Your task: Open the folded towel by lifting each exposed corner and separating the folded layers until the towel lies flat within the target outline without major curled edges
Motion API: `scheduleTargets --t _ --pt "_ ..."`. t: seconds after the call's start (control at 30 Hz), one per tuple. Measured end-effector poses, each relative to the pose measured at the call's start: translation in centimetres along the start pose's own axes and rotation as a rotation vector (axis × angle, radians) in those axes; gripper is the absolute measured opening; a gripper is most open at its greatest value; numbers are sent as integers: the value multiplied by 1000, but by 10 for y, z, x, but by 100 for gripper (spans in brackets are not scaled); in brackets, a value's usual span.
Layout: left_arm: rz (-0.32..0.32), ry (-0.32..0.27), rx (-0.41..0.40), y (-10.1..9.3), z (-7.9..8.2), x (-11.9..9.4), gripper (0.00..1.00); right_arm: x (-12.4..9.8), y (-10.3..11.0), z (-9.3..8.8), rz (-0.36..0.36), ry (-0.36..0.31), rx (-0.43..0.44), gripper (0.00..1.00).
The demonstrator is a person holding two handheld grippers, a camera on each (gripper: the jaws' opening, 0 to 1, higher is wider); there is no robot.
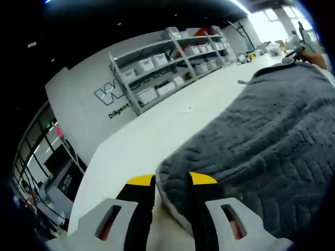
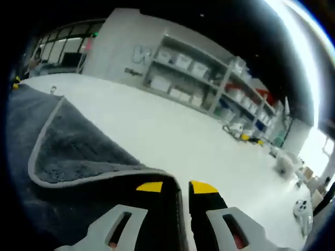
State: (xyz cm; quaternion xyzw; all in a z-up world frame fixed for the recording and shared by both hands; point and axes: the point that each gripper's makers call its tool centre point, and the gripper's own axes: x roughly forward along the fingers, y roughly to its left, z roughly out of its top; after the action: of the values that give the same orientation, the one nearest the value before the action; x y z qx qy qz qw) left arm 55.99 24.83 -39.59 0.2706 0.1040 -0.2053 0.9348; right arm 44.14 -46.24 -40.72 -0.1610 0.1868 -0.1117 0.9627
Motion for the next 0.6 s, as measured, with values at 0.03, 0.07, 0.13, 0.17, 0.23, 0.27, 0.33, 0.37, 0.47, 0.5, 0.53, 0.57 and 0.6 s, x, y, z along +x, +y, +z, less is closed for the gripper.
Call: scheduleTargets --t 0.03,0.07,0.13,0.17,0.23,0.27,0.33,0.37,0.47,0.5,0.53,0.57,0.6 --pt "0 -1 0 0 0 0 23 -2 -1 -1 0 -2 10 13" --pt "0 -1 -2 0 0 0 23 -4 -1 -2 -2 -3 8 13" --pt "2 -2 4 0 0 0 23 -9 -3 -2 -12 -2 -31 12" --pt "3 -2 9 1 0 0 23 -12 -6 -2 -23 11 -77 9" --pt "6 -1 23 0 1 -1 23 -15 -8 -3 -32 25 -128 9" --pt "6 -1 25 0 1 -1 23 -19 -9 -3 -37 36 -150 8" --pt "7 0 27 0 1 -1 23 -28 -12 -4 -36 34 -155 5" --pt "7 -1 29 1 1 -1 23 -33 -12 -1 -24 9 -142 1" --pt "8 -2 32 0 1 -1 23 -48 -18 -4 1 -17 -72 0" --pt "8 -2 35 0 1 -1 23 -49 -18 -7 14 -18 -62 0" --pt "7 -3 40 -1 1 -1 23 -50 -19 -11 22 -22 -56 0" --pt "7 -4 42 -1 1 -1 22 -51 -19 -11 25 -23 -54 0" --pt "8 -4 45 -1 2 -1 22 -55 -16 -13 47 -29 -49 0"
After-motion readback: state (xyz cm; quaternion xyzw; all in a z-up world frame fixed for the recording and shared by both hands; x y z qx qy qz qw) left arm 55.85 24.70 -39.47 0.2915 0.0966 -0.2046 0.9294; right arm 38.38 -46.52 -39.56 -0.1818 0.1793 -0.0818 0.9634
